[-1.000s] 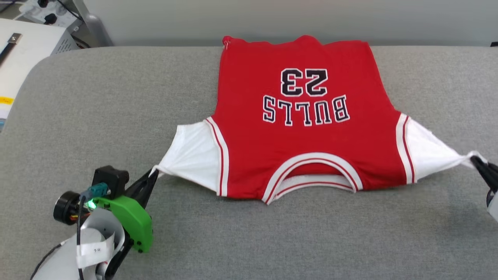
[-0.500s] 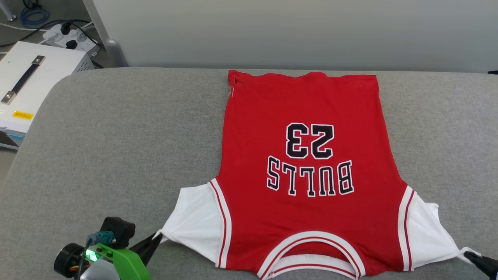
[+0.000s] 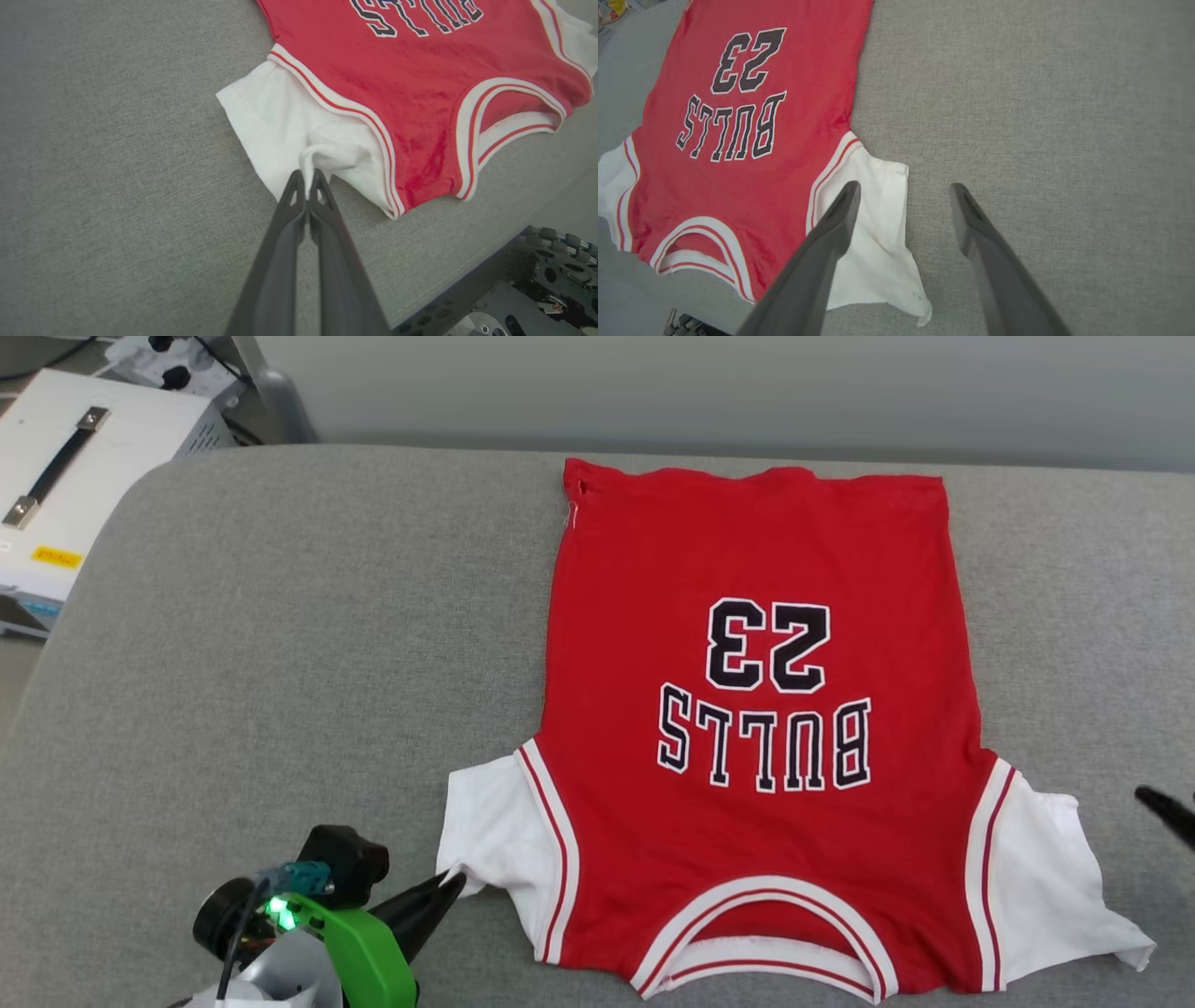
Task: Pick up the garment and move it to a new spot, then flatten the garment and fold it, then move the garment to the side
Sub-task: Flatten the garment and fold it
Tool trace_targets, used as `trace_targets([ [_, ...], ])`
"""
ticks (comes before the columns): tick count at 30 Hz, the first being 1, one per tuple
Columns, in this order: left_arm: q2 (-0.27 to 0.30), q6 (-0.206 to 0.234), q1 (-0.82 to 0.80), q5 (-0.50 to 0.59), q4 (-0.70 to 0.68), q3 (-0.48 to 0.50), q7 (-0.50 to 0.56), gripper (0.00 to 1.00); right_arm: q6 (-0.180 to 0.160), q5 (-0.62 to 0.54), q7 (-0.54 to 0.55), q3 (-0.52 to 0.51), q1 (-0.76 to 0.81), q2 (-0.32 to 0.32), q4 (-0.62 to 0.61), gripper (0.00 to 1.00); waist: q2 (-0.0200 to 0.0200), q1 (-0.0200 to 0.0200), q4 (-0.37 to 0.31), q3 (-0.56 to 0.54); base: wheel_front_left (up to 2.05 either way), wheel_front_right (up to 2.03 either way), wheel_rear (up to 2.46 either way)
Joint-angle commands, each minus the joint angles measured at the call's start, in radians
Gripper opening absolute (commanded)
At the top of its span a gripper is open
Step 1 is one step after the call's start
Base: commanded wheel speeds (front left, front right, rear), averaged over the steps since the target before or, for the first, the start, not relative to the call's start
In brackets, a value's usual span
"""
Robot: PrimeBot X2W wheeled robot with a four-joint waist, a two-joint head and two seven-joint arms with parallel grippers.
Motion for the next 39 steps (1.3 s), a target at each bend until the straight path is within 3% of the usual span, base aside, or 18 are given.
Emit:
trace_targets([
  [1,0.01,0.011,-0.024,-0.005,-0.031,0.002,0.017,0.0,-0.001,-0.012,0.024,-0.027,-0.047,0.006,-0.033,1.0,-0.0001,0.0001,0.025,0.065,0.0,0.0,0.0],
  [9,0.036,0.071,-0.065,-0.005,-0.259,0.018,0.11,0.0,-0.001,-0.103,0.277,-0.142,-0.32,0.065,-0.087,1.0,-0.0001,0.0001,0.094,0.242,0.0,0.0,0.0],
  [20,0.02,0.083,-0.138,0.064,-0.437,-0.009,0.157,0.0,-0.001,-0.371,0.572,-0.198,-0.793,0.121,0.08,1.0,-0.0001,0.0001,0.223,0.44,0.0,0.0,0.0],
  [27,-0.006,0.069,-0.171,0.096,-0.468,-0.024,0.139,0.0,-0.001,-0.478,0.65,-0.218,-0.961,0.102,0.188,1.0,-0.0001,0.0001,0.303,0.513,0.0,0.0,0.0],
  [39,-0.034,0.059,-0.187,0.123,-0.449,-0.039,0.1,0.0,-0.001,-0.578,0.65,-0.203,-1.109,0.067,0.36,1.0,-0.0001,0.0001,0.377,0.578,0.0,0.0,0.0],
])
